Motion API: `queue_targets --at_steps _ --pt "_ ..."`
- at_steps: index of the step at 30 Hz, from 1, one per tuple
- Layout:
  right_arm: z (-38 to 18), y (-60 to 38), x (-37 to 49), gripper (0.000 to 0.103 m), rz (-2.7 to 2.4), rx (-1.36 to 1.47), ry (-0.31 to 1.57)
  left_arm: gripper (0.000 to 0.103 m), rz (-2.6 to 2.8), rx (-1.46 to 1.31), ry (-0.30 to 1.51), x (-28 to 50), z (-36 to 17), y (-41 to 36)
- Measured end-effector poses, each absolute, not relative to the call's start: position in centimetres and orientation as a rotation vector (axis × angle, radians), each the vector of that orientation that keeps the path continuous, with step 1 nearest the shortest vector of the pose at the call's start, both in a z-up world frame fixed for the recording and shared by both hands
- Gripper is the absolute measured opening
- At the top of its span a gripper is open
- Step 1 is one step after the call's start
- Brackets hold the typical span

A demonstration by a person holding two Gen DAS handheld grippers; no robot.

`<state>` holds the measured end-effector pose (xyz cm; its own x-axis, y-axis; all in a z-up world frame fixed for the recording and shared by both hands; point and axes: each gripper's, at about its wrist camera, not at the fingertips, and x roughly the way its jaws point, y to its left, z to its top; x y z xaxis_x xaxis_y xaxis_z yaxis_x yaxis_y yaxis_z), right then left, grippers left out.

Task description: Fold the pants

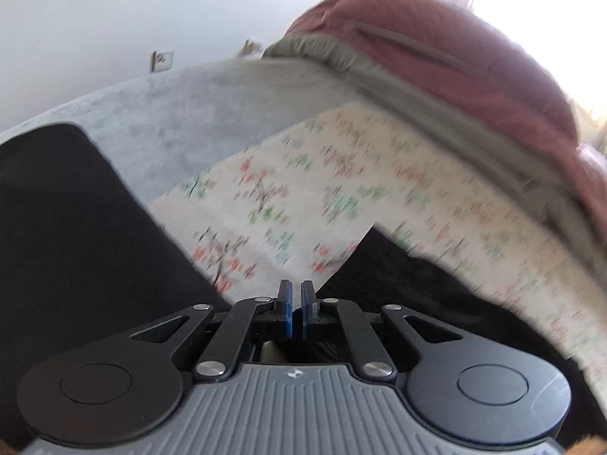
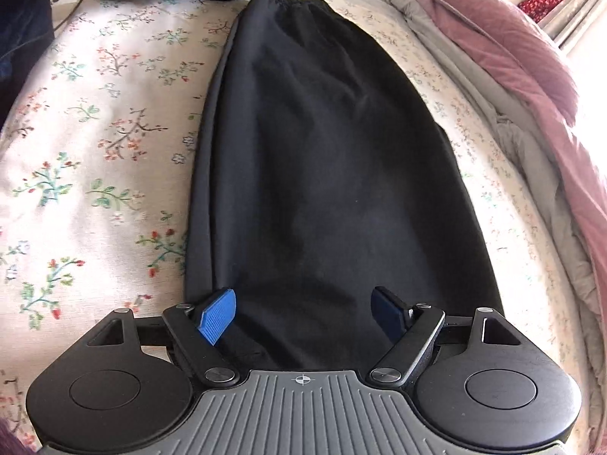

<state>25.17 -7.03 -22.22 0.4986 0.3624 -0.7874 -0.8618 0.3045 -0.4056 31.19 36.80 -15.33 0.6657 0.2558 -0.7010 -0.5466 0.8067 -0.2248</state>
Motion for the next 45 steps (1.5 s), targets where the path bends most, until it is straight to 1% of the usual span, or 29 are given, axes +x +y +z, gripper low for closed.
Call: queue_targets --at_steps 3,4,5,6,8,9,10,11,12,14,16,18,19,20,22,25,27,29,31,33,34,35,37,39,40,41,42,45 --pt "-22.5 -7.6 24.6 0.080 0.906 -0.919 0.649 0.025 0.450 -0.401 0.739 31.8 -15.6 36.1" --pt "-22.6 -7.7 24.6 0.080 0.905 -0.915 0.655 0.028 0.452 -0.410 0.774 31.9 -16.2 36.2" --pt "-22.5 -7.7 24.7 0.080 0.906 -0.910 0.661 0.035 0.463 -0.435 0.793 31.8 -16.7 36.5" --pt "-22.6 -7.7 24.8 0.080 0.909 -0.903 0.666 0.038 0.461 -0.466 0.790 31.4 -16.8 36.8" --pt "-22.4 -7.9 24.9 0.080 0.917 -0.884 0.671 0.052 0.426 -0.517 0.783 30.8 -16.3 37.3" --pt "-22.1 -8.2 25.0 0.080 0.925 -0.871 0.662 0.056 0.413 -0.540 0.780 30.6 -16.0 37.4" --pt "-21.5 -8.5 25.1 0.080 0.929 -0.847 0.637 0.065 0.401 -0.575 0.779 30.3 -15.8 37.6" --pt "-20.7 -9.0 25.4 0.080 0.920 -0.806 0.605 0.070 0.391 -0.609 0.781 30.0 -15.7 37.6" --pt "-19.7 -9.7 26.0 0.080 0.900 -0.744 0.575 0.072 0.387 -0.633 0.783 29.9 -15.5 37.5" --pt "-17.3 -11.4 28.0 0.080 0.836 -0.576 0.516 0.079 0.384 -0.636 0.779 29.9 -15.5 36.9" --pt "-15.2 -13.3 30.8 0.080 0.763 -0.380 0.474 0.084 0.383 -0.584 0.785 30.3 -15.7 36.1" --pt "-14.2 -14.4 34.3 0.077 0.698 -0.211 0.476 0.086 0.387 -0.547 0.802 30.7 -16.3 35.6" --pt "-14.2 -14.3 36.1 0.068 0.663 -0.157 0.492 0.087 0.392 -0.535 0.815 31.0 -16.6 35.4" --pt "-14.4 -13.9 38.1 0.054 0.633 -0.125 0.519 0.088 0.395 -0.528 0.826 31.1 -16.7 35.3" --pt "-15.1 -12.3 41.9 0.041 0.620 -0.074 0.585 0.088 0.387 -0.559 0.859 31.1 -16.7 35.2" --pt "-16.3 -8.9 47.3 0.040 0.669 -0.041 0.685 0.088 0.333 -0.674 0.895 30.8 -16.9 35.3" --pt "-17.1 -6.1 49.5 0.040 0.716 -0.103 0.717 0.088 0.371 -0.636 0.895 31.3 -17.4 34.9" --pt "-18.2 -3.6 51.0 0.043 0.743 -0.201 0.743 0.087 0.384 -0.628 0.915 31.8 -18.1 34.9" --pt "-19.6 -1.8 52.2 0.043 0.766 -0.291 0.796 0.086 0.378 -0.627 0.894 31.8 -18.2 34.8" --pt "-21.3 -0.6 52.8 0.043 0.783 -0.352 0.857 0.083 0.386 -0.627 0.878 31.9 -18.3 34.8" --pt "-22.1 -0.1 52.5 0.045 0.813 -0.375 0.865 0.078 0.397 -0.626 0.878 31.9 -18.4 34.9" --pt "-22.4 0.1 52.0 0.046 0.838 -0.393 0.843 0.073 0.407 -0.618 0.882 31.9 -18.5 34.9" --pt "-22.5 0.3 51.4 0.046 0.895 -0.394 0.818 0.068 0.422 -0.603 0.886 31.9 -18.5 34.9" --pt "-22.8 0.6 51.0 0.042 0.914 -0.418 0.807 0.067 0.425 -0.598 0.884 31.8 -18.5 34.8" --pt "-22.8 0.9 51.3 0.031 0.925 -0.430 0.800 0.066 0.425 -0.596 0.884 31.8 -18.5 34.8" --pt "-22.8 1.0 51.4 0.014 0.927 -0.437 0.791 0.066 0.426 -0.593 0.883 31.8 -18.5 34.8" --pt "-22.7 1.1 51.3 0.008 0.921 -0.444 0.782 0.066 0.428 -0.590 0.883 31.8 -18.5 34.8" --pt "-22.3 1.1 50.5 0.004 0.911 -0.476 0.734 0.067 0.442 -0.580 0.876 31.9 -18.5 34.5"
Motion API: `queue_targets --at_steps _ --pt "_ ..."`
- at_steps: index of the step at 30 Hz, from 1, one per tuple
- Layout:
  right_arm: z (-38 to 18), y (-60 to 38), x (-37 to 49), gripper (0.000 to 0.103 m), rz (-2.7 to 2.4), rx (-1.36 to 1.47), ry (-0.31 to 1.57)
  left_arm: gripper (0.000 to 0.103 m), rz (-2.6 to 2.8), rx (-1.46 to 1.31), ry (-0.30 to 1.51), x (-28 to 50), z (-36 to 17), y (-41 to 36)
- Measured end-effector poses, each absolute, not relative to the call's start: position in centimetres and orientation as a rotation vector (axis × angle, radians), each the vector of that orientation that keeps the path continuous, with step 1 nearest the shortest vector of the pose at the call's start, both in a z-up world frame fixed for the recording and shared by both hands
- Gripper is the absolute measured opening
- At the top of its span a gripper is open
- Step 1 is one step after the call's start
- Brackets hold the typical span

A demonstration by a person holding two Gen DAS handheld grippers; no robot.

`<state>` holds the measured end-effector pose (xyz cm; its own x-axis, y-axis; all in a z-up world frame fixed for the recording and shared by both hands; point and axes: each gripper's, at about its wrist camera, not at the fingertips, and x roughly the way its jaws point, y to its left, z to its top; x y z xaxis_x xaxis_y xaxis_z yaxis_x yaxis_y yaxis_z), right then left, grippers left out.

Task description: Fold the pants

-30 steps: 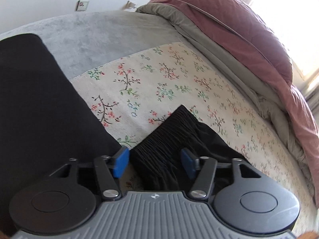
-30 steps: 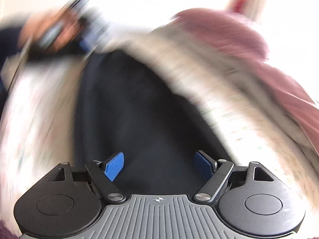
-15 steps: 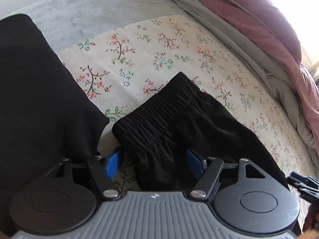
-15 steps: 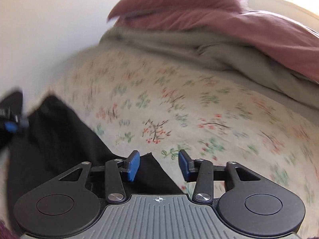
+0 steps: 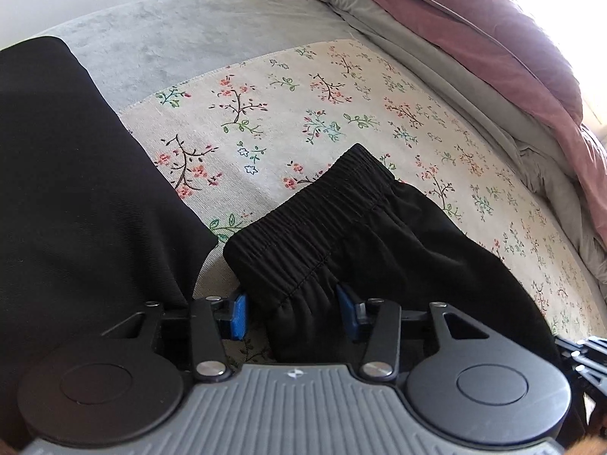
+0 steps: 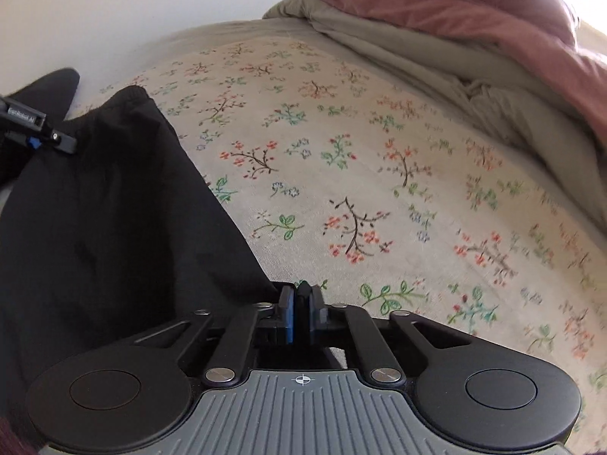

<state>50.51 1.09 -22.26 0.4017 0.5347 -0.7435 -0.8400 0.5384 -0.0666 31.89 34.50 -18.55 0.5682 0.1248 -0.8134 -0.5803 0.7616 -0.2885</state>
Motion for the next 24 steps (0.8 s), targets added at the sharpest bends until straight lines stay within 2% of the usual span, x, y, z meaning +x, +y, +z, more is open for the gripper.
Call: queue_targets --at_steps 3,5,7,13,18,19,20,21,22,24 --pt "-20.9 0.1 50.9 0.003 0.877 -0.379 0.678 0.064 0.428 -0.546 0.878 32.1 -18.5 34.2" --pt "-19.9 -1.3 51.7 0.002 0.835 -0.278 0.638 0.053 0.389 -0.539 0.874 32.4 -18.7 34.0" --pt "-19.4 -2.1 52.7 0.002 0.782 -0.226 0.627 0.051 0.395 -0.536 0.878 32.7 -18.9 33.8" --pt "-22.2 -0.2 55.2 0.003 0.715 -0.317 0.770 0.052 0.390 -0.545 0.831 33.5 -18.8 34.4" --pt "-22.8 0.3 54.6 0.005 0.695 -0.364 0.749 0.054 0.378 -0.539 0.768 33.8 -18.7 34.9" --pt "-22.8 0.1 54.6 0.005 0.693 -0.362 0.747 0.050 0.378 -0.535 0.764 33.9 -18.8 34.8" --pt "-22.7 -0.2 54.4 0.005 0.691 -0.352 0.742 0.040 0.385 -0.526 0.759 34.0 -18.8 34.7" --pt "-22.7 -0.4 54.4 0.005 0.687 -0.335 0.738 0.035 0.392 -0.513 0.744 34.1 -18.6 34.5" --pt "-22.7 -0.5 54.4 0.005 0.682 -0.314 0.733 0.032 0.390 -0.482 0.713 34.0 -18.0 34.1" --pt "-22.3 -0.8 53.8 0.005 0.676 -0.276 0.694 0.032 0.379 -0.428 0.636 33.8 -16.7 33.6"
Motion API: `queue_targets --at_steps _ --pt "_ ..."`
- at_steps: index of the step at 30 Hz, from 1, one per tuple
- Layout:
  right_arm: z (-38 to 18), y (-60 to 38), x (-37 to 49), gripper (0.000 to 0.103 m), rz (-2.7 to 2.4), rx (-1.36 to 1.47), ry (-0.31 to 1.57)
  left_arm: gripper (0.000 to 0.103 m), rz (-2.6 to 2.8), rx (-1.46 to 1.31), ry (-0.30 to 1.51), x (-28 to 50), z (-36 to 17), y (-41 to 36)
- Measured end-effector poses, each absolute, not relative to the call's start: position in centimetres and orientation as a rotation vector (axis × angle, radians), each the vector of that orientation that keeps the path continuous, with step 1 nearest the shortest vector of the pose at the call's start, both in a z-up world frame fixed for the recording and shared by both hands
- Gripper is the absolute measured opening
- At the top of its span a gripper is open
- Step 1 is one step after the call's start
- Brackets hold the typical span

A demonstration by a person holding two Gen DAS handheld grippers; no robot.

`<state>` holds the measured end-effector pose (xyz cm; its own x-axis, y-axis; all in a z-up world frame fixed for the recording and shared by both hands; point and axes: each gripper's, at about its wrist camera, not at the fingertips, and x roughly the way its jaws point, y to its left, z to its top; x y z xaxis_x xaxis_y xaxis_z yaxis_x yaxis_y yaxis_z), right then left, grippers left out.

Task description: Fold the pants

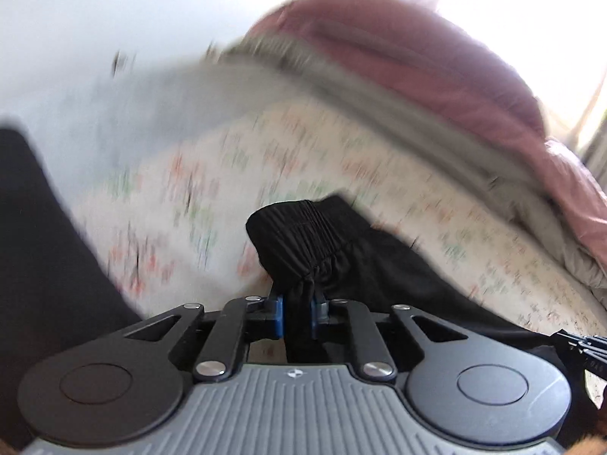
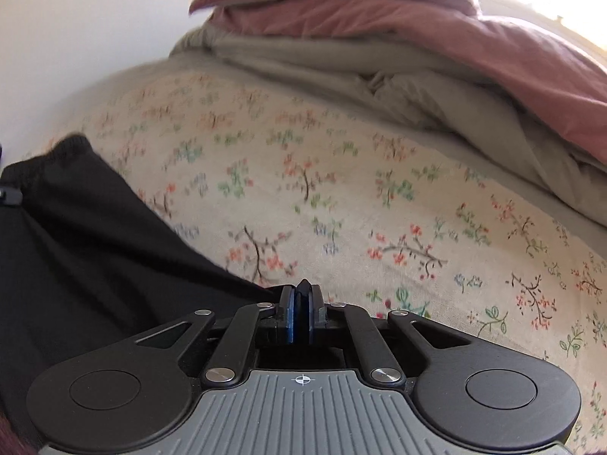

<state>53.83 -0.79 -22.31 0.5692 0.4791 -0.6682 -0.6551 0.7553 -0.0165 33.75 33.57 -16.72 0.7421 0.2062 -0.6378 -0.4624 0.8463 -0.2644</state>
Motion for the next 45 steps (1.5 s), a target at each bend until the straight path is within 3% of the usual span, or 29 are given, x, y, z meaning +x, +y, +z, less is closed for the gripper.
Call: queue_targets --at_steps 4,7,11,16,19,24,26,29,31,34,35,39,41,45 --pt "-21.7 -1.5 53.3 0.005 0.660 -0.192 0.650 0.033 0.376 -0.461 0.695 34.6 -18.0 34.6" --pt "-23.5 -0.6 54.2 0.014 0.546 -0.247 0.713 0.038 0.377 -0.445 0.740 35.3 -19.8 35.0" --pt "-22.1 -0.2 52.5 0.032 0.426 -0.293 0.612 0.044 0.382 -0.436 0.714 35.1 -18.1 34.9" --pt "-18.2 -6.1 48.8 0.034 0.294 -0.095 0.514 0.064 0.390 -0.468 0.680 34.8 -16.6 35.8" --pt "-18.3 -8.2 45.1 0.034 0.394 -0.019 0.618 0.066 0.409 -0.539 0.714 34.9 -17.0 36.3" --pt "-20.0 -5.9 33.9 0.036 0.554 -0.290 0.668 0.071 0.392 -0.599 0.812 35.1 -18.7 36.2" --pt "-20.7 -4.9 29.2 0.044 0.649 -0.349 0.656 0.080 0.377 -0.604 0.801 34.8 -18.7 35.9" --pt "-22.7 -2.3 23.9 0.044 0.777 -0.537 0.624 0.091 0.331 -0.662 0.779 34.7 -19.1 35.7" --pt "-24.5 -0.5 22.0 0.042 0.783 -0.712 0.561 0.086 0.355 -0.659 0.771 34.8 -19.3 35.5" --pt "-25.2 0.4 22.6 0.042 0.638 -0.768 0.507 0.052 0.362 -0.643 0.781 35.1 -19.3 35.2" --pt "-25.0 0.2 23.2 0.042 0.620 -0.748 0.535 0.047 0.373 -0.651 0.784 35.0 -19.4 35.2" --pt "-24.5 -0.7 24.5 0.033 0.656 -0.676 0.618 0.037 0.371 -0.692 0.781 34.9 -19.4 36.1" --pt "-24.7 -0.7 23.9 0.005 0.694 -0.688 0.620 0.032 0.375 -0.691 0.776 34.9 -19.2 36.2" --pt "-24.6 0.1 23.0 0.002 0.708 -0.712 0.627 0.029 0.409 -0.658 0.747 34.3 -18.4 35.8"
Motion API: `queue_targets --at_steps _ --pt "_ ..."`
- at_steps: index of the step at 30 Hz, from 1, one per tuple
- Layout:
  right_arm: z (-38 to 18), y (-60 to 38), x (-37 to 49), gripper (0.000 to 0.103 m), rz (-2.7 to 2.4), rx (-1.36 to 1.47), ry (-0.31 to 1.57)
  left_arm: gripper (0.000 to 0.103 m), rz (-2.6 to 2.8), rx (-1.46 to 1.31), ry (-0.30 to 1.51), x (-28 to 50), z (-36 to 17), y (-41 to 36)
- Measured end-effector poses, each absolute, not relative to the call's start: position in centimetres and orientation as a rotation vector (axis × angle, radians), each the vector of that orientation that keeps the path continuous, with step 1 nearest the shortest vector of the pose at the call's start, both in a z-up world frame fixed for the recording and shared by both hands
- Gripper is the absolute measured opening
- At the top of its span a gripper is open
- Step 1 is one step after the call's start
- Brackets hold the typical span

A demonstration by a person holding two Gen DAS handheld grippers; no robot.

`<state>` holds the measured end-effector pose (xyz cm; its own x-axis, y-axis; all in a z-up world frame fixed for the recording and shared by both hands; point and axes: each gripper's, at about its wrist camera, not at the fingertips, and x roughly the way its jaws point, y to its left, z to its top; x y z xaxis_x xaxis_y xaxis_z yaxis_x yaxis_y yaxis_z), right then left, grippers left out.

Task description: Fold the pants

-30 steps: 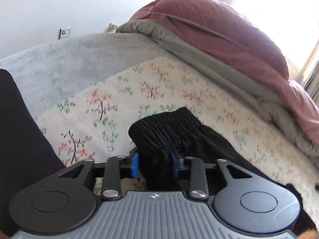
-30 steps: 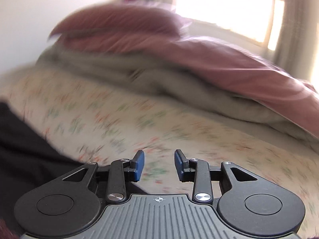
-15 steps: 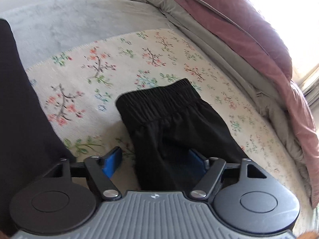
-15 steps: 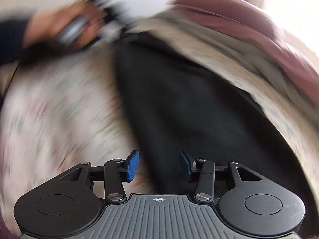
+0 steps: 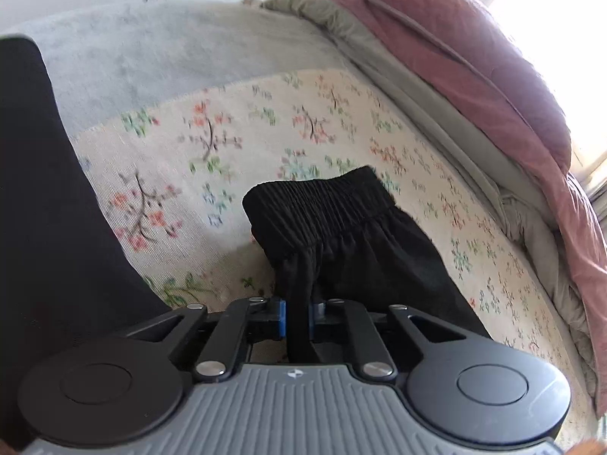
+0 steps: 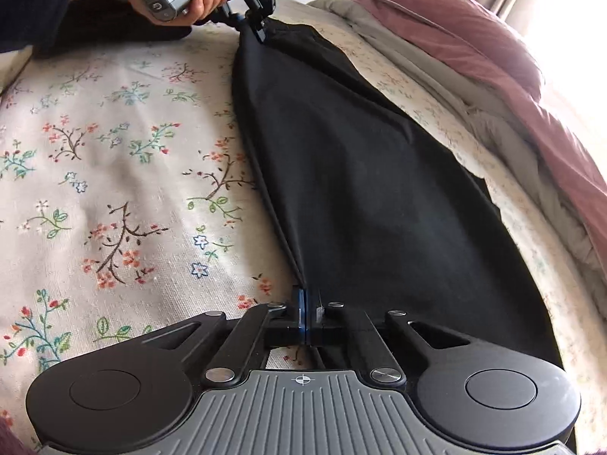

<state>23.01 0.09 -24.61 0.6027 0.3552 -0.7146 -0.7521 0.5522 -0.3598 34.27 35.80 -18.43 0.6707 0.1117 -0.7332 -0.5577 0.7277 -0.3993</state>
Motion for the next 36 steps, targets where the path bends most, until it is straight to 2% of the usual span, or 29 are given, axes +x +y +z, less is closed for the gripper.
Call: queue_targets --at_steps 4,8,10,12,13,14,15,16,18,19,20,27,31,33,36 --pt "-23.1 -0.5 22.5 0.002 0.705 -0.625 0.650 0.030 0.421 -0.561 0.793 34.7 -19.0 34.9" --pt "-25.0 0.4 23.0 0.003 0.677 -0.645 0.704 0.038 0.417 -0.495 0.829 35.1 -19.0 34.5" --pt "-24.6 0.5 23.0 0.007 0.686 -0.638 0.703 0.050 0.420 -0.503 0.853 35.2 -18.6 34.8" --pt "-23.7 -0.6 23.1 0.007 0.753 -0.556 0.735 0.057 0.451 -0.519 0.867 35.0 -18.2 35.3" --pt "-23.1 -1.4 23.1 0.006 0.796 -0.522 0.747 0.064 0.474 -0.518 0.869 34.9 -17.9 35.3" --pt "-22.3 -2.3 23.3 0.010 0.818 -0.488 0.740 0.072 0.503 -0.508 0.871 34.8 -17.5 35.3" --pt "-21.5 -3.3 23.6 0.011 0.816 -0.450 0.726 0.075 0.531 -0.486 0.874 34.7 -17.1 35.1" --pt "-20.6 -4.6 24.1 0.017 0.805 -0.410 0.713 0.076 0.556 -0.450 0.881 34.8 -16.8 34.7" --pt "-18.9 -8.1 25.7 0.036 0.749 -0.306 0.679 0.077 0.613 -0.374 0.884 35.0 -16.3 33.9" --pt "-18.2 -10.2 26.6 0.053 0.691 -0.254 0.660 0.077 0.634 -0.354 0.873 35.0 -16.1 33.5" --pt "-17.7 -12.4 27.5 0.063 0.613 -0.214 0.646 0.077 0.656 -0.334 0.855 34.9 -15.7 33.0" --pt "-19.4 -30.8 31.1 0.063 0.037 0.092 0.746 0.077 0.804 -0.193 0.699 34.6 -12.9 31.3" --pt "-22.5 -35.5 30.2 0.061 -0.035 0.064 0.846 0.078 0.662 -0.188 0.612 34.8 -12.5 29.7" --pt "-24.4 -37.2 30.0 0.063 -0.069 0.012 0.925 0.082 0.484 -0.120 0.685 35.9 -13.7 27.4" --pt "-24.1 -40.0 30.1 0.065 -0.128 0.058 0.918 0.082 0.419 -0.023 0.839 37.7 -17.0 24.9"
